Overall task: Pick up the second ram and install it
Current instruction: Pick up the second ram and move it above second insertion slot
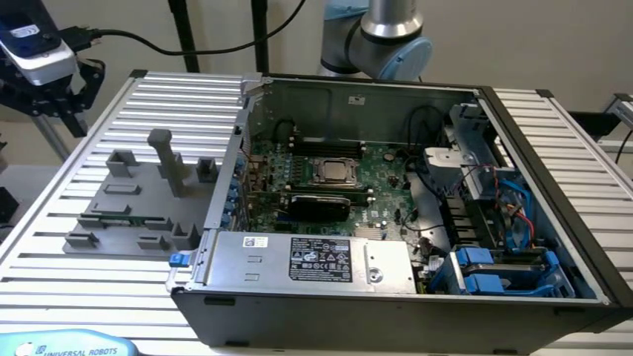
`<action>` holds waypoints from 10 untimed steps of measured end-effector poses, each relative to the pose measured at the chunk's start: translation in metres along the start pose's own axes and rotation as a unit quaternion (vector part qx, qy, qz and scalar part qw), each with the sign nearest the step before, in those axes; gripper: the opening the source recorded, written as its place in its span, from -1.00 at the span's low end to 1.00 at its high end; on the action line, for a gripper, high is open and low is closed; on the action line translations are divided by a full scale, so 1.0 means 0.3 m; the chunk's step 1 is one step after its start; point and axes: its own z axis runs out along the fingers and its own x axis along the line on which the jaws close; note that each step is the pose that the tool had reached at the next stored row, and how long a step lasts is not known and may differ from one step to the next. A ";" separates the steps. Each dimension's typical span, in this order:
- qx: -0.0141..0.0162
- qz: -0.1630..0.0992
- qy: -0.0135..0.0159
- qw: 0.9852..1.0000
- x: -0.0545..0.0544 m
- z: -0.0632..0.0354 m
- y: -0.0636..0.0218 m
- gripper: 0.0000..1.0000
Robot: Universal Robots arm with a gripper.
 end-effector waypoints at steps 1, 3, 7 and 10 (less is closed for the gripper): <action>0.000 -0.009 0.000 1.000 0.000 0.003 0.000 -0.79; -0.001 -0.027 0.001 1.000 0.000 0.009 0.000 -0.79; -0.002 -0.063 0.003 0.998 0.001 0.021 -0.001 -0.79; -0.003 -0.091 0.004 0.996 0.001 0.030 -0.002 -0.79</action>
